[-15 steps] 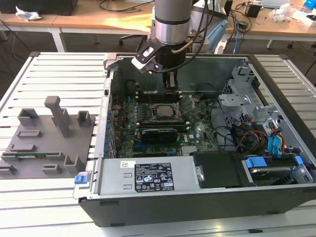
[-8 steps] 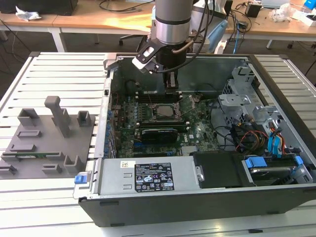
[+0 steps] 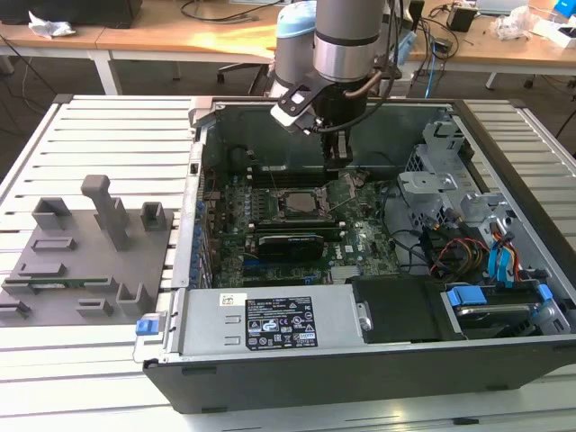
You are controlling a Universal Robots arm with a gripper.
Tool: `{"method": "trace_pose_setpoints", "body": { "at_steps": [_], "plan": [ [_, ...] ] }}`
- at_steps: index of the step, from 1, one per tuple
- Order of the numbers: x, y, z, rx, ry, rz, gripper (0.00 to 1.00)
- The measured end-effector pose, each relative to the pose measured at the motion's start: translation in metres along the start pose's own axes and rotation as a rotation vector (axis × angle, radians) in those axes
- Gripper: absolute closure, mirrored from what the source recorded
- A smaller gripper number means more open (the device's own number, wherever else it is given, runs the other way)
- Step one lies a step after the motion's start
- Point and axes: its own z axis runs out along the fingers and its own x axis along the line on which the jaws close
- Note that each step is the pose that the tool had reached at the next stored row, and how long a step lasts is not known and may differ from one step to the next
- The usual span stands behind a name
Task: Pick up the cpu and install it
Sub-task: 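Close the cpu cover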
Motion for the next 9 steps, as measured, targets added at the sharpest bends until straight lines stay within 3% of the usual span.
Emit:
{"method": "trace_pose_setpoints", "body": {
  "at_steps": [5,6,9],
  "plan": [
    [-0.0002,0.0265,0.0014,0.0002,0.0002,0.0,0.89],
    [-0.0003,0.0369,0.0019,0.0005,0.0002,0.0,0.89],
    [-0.0004,0.0482,0.0025,0.0011,0.0002,0.0,0.89]
  ]
}}
